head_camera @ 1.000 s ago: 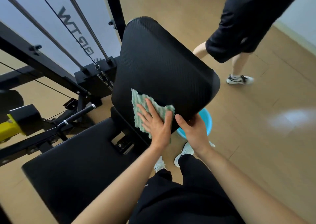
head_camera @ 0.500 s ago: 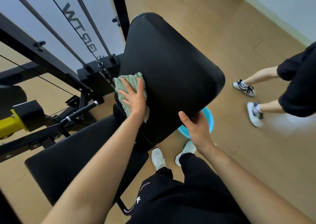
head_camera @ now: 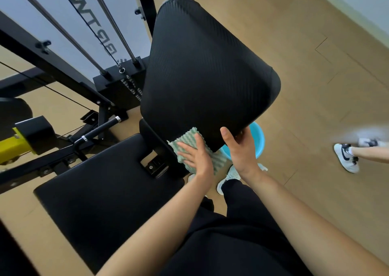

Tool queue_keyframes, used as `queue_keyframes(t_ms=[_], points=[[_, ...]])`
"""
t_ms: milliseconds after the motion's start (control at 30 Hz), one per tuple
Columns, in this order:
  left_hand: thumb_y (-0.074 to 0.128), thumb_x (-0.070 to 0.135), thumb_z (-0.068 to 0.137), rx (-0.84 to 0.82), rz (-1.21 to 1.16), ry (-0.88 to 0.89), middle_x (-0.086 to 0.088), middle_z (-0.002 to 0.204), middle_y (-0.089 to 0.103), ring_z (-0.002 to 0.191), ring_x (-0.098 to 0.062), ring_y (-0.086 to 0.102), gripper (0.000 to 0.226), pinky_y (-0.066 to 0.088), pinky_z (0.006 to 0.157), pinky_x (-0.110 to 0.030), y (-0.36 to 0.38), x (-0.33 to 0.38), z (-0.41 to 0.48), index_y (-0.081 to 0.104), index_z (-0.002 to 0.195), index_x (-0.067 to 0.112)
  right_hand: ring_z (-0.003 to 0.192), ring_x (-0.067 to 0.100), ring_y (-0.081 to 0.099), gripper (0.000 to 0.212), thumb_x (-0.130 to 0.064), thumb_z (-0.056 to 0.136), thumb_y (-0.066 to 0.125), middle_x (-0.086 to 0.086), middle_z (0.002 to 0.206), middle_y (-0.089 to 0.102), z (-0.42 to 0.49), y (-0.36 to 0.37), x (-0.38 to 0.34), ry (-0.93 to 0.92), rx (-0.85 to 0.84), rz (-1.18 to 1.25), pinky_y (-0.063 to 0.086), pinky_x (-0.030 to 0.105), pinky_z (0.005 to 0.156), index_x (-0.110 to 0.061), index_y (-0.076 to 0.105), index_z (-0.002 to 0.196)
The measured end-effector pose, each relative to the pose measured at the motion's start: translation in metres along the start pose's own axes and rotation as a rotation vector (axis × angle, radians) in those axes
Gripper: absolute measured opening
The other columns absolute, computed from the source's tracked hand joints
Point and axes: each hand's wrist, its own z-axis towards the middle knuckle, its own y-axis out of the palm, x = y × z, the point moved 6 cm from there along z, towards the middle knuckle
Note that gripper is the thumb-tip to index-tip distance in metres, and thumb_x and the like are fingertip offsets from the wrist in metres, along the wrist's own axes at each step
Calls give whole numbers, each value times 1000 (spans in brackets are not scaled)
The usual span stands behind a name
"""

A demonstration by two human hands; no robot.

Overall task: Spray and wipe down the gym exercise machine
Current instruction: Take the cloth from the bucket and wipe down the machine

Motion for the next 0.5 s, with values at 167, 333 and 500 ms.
queue_keyframes(t_ms=[167,333,500], points=[[22,85,91,-20,-22,-98,-7,172,-18,158,-37,-12,91,-3,124,-64,-5,19,14,-16,160,39,119,6,63,55,-43,92,73,-10,128,67,-4,8,11,23,10,-45,51,22,99,-22,53,137],[17,92,84,48,46,-14,-8,173,-9,159,-38,-5,97,-2,123,-67,-44,66,81,-7,163,41,113,4,63,56,-48,89,75,-10,125,66,-13,20,39,126,-60,-163,50,19,94,-24,53,135],[23,77,98,78,44,151,-7,173,-7,160,-31,-2,84,-1,124,-58,-89,123,130,-3,165,33,110,6,62,53,-44,90,74,-6,122,66,-7,25,44,141,-94,-261,49,20,92,-18,55,132]])
